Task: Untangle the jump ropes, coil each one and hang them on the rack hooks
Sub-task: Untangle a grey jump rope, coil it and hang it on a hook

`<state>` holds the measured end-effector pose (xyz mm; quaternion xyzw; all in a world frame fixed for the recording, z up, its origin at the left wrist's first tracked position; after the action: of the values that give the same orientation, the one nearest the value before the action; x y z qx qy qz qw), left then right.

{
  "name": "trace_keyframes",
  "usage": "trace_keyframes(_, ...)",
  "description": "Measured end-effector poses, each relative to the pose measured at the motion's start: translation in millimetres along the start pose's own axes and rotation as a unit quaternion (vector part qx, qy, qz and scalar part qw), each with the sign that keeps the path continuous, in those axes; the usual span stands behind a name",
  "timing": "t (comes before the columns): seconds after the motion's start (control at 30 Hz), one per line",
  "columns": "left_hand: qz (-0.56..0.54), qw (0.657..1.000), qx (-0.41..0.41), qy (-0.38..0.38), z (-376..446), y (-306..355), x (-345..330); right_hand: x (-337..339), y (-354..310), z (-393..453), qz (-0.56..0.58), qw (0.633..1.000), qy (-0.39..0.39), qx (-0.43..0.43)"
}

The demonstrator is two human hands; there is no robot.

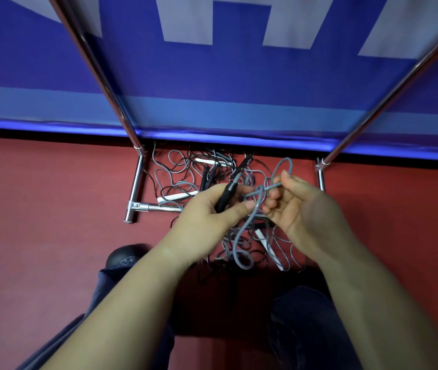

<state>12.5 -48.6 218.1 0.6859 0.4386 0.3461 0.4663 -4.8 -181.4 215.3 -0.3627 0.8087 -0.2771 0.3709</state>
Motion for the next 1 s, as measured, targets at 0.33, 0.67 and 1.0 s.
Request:
trace_keyframes(0.33, 0.049, 0.999, -0.006, -0.015, 2, -6, -1, -6, 5, -4, -0.110, 0.993, -0.027, 0.034)
trace_keyframes(0.67, 0.038, 0.973, 0.081, 0.214, 6, -21, 43, 40, -24, 8, 0.074, 0.977, 0.188, 0.073)
trace_keyframes(1.0, 0.006, 0.999, 0.027, 0.034, 1, -1, 1, 0, -8, -1, 0.022, 1.000, -0.003, 0.005)
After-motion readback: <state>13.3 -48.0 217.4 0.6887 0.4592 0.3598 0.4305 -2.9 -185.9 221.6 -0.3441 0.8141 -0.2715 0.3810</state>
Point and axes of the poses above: each hand's wrist, its own z-axis towards the middle knuckle, its own x-axis out of the back of the hand, y = z × x, the point moved 6 cm from there along z, towards the middle knuckle, and after that the axes turned 4 degrees about y, right-handed, at the moved point
